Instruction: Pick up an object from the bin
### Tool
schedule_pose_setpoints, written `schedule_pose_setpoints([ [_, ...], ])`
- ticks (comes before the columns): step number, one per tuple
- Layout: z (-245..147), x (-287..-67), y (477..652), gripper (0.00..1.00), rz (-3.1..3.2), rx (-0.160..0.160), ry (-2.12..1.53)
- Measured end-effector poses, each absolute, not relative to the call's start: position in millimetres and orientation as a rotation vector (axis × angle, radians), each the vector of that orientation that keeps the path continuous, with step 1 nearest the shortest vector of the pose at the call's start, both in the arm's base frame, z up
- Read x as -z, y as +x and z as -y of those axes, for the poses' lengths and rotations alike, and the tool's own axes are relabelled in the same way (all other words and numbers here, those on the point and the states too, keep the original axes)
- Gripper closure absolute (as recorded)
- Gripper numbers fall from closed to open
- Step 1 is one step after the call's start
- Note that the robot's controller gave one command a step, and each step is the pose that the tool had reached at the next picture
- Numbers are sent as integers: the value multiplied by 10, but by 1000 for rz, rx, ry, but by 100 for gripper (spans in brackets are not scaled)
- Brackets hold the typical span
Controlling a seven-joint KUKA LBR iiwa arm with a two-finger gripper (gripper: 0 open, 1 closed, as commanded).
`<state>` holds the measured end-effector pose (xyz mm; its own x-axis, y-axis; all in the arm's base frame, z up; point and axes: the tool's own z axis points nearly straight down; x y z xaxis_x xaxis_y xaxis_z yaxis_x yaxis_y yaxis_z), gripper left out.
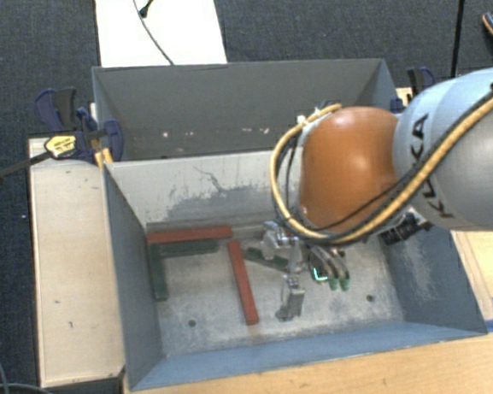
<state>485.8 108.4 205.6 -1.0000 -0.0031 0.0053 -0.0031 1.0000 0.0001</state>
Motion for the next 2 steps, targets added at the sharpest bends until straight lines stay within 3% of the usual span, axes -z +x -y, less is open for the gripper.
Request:
schedule_pose_setpoints([
  [1,-1569,-696,5293,0,3019,2,862],
  [2,-1140,-1018,5607,0,2842,-4,1355],
])
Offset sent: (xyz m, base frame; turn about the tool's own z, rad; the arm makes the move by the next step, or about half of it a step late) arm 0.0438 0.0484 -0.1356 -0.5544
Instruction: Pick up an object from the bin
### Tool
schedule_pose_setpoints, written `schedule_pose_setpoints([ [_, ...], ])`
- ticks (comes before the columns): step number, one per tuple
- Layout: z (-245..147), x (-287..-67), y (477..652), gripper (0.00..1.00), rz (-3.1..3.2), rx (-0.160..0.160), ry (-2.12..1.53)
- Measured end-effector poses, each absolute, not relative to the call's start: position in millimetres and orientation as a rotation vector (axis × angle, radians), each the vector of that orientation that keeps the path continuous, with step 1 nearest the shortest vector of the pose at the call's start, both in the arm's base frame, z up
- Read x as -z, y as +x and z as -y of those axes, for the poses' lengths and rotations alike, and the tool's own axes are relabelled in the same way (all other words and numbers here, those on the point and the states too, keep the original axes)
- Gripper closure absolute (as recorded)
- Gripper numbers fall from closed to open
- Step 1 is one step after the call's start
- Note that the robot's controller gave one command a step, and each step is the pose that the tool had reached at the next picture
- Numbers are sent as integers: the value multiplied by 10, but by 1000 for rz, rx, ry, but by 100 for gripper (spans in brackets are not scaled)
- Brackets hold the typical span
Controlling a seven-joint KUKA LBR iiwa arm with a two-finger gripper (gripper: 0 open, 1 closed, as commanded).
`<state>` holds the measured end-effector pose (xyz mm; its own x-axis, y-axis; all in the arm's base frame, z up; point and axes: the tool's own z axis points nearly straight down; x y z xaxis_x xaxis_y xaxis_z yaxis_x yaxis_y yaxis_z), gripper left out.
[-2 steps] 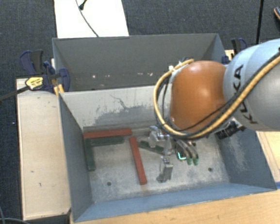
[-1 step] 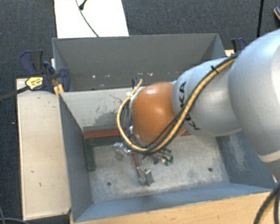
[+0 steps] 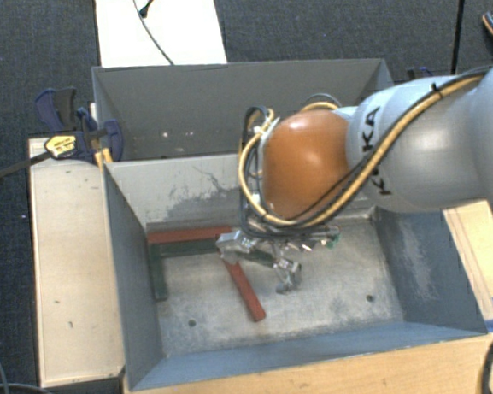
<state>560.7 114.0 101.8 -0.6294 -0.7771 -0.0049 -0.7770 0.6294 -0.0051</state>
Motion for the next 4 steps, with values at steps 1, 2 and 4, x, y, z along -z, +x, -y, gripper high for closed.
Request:
schedule_pose_setpoints([
  [1,-1418,-1007,5595,0,-2743,-1,-1517],
  [2,-1395,-694,5586,0,-2420,-3,-2006],
  [4,-1400,-701,5587,100,-2434,-4,-1991],
])
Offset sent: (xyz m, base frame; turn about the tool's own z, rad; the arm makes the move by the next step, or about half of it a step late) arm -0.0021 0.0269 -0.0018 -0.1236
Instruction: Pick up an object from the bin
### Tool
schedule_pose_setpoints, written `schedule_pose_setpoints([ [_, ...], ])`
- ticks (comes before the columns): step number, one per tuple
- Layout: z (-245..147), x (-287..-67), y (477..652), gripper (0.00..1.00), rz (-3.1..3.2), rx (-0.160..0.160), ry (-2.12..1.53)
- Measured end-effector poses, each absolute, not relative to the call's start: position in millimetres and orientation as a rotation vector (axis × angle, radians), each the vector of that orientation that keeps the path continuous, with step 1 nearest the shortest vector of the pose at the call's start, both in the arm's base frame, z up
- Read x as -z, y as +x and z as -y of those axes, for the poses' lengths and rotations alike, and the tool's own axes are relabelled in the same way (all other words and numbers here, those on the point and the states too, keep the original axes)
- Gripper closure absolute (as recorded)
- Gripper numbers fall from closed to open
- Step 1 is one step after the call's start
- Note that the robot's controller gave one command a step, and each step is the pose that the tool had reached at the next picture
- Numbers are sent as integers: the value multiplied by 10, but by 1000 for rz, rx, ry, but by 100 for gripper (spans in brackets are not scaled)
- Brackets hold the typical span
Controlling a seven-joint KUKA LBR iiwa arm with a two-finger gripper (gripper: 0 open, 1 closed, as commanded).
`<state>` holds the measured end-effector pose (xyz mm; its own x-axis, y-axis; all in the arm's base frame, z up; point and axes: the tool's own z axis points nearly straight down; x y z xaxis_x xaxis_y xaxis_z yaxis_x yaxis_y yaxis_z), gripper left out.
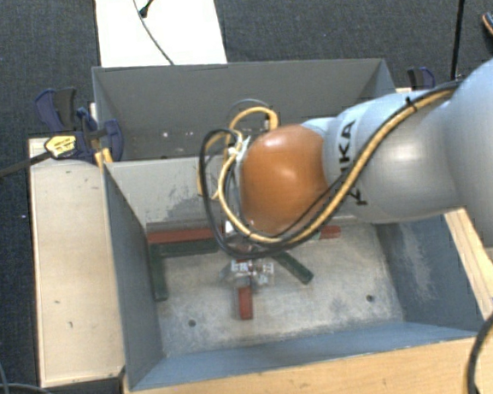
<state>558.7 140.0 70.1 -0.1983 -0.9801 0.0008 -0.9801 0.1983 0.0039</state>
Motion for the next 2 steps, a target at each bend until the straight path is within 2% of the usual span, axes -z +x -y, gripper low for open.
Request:
schedule_pose_setpoints([
  [1,-1406,-873,5592,100,2443,1,1983],
  [2,-1414,-1403,5608,100,2461,-3,1965],
])
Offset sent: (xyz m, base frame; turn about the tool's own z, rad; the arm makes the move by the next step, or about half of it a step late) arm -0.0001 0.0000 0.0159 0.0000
